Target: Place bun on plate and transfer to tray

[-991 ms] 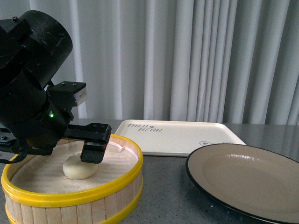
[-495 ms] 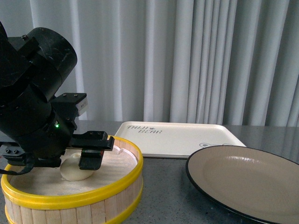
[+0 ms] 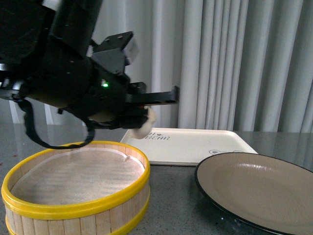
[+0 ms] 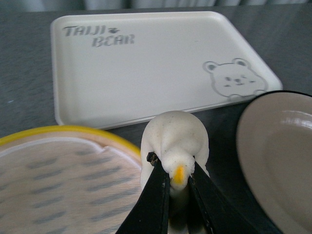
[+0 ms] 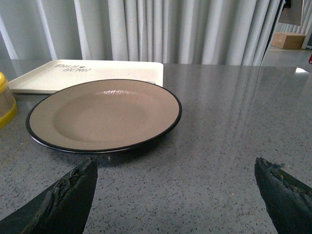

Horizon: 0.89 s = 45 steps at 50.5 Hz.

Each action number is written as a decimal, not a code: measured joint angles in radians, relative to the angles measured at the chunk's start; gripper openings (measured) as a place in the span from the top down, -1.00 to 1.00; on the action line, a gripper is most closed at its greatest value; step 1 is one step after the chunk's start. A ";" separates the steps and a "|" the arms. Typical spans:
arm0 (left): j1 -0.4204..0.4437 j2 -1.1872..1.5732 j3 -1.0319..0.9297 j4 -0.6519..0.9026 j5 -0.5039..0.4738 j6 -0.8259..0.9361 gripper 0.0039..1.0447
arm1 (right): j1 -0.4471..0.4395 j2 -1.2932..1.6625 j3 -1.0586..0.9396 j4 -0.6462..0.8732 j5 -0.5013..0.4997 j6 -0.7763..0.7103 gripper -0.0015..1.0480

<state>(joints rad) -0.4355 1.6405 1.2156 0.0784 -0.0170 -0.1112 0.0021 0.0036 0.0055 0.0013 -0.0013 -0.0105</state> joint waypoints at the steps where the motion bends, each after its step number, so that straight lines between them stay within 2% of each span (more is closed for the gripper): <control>1: -0.016 0.004 0.000 0.008 0.001 0.002 0.91 | 0.000 0.000 0.000 0.000 0.000 0.000 -0.83; 12: -0.175 0.127 0.095 -0.018 -0.024 0.005 0.91 | 0.000 0.000 0.000 0.000 0.000 0.000 -0.83; 20: -0.246 0.215 0.211 -0.051 -0.059 0.037 0.91 | 0.000 0.000 0.000 0.000 0.000 0.000 -0.83; 33: -0.319 0.363 0.447 -0.151 -0.036 0.148 0.91 | 0.000 0.000 0.000 0.000 0.000 0.000 -0.83; 40: -0.331 0.446 0.559 -0.279 -0.105 0.182 0.91 | 0.000 0.000 0.000 0.000 0.000 0.000 -0.83; 45: -0.331 0.475 0.593 -0.346 -0.108 0.185 0.91 | 0.000 0.000 0.000 0.000 0.000 0.000 -0.83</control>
<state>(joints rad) -0.7662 2.1159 1.8088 -0.2676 -0.1246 0.0738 0.0021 0.0036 0.0055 0.0013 -0.0010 -0.0105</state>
